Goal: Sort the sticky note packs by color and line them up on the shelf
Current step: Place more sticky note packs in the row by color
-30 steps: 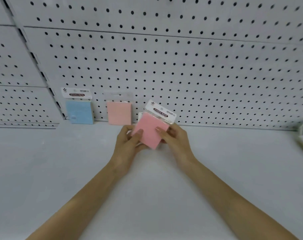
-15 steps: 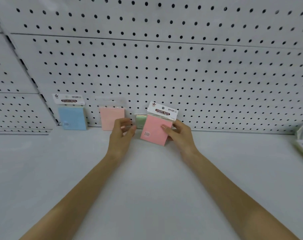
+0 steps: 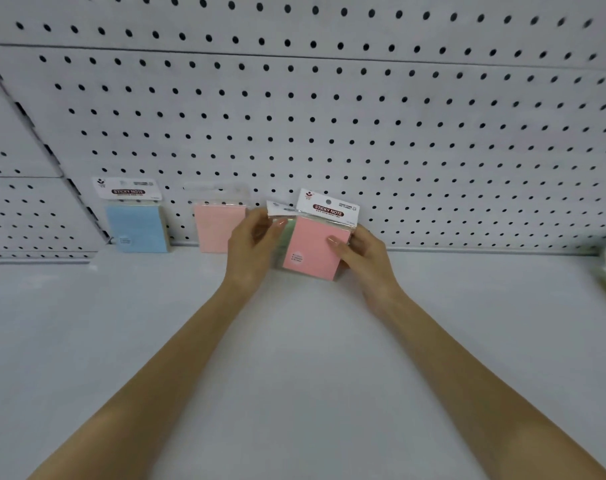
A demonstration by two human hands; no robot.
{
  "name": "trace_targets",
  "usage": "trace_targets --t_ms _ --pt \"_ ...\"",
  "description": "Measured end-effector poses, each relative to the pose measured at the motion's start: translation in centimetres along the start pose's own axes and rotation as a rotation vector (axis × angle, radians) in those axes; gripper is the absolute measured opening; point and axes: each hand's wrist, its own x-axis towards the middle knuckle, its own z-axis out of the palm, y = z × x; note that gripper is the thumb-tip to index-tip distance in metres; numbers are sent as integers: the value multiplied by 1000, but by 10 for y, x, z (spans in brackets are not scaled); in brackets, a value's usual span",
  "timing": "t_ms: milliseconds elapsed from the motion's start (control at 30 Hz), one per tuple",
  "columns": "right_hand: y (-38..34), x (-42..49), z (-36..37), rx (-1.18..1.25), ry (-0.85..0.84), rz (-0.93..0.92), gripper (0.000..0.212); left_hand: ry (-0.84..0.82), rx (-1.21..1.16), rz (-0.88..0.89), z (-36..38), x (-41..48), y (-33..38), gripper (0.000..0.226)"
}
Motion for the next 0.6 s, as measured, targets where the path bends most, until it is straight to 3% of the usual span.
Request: trace_targets --t_ms 167,400,600 --pt "-10 2 -19 -2 -30 10 26 -20 -84 -34 -1 5 3 14" --pt "-8 13 -61 -79 180 13 14 -114 -106 9 -8 15 9 36" --pt "-4 11 -61 -154 145 7 27 -199 -26 106 -4 18 10 54"
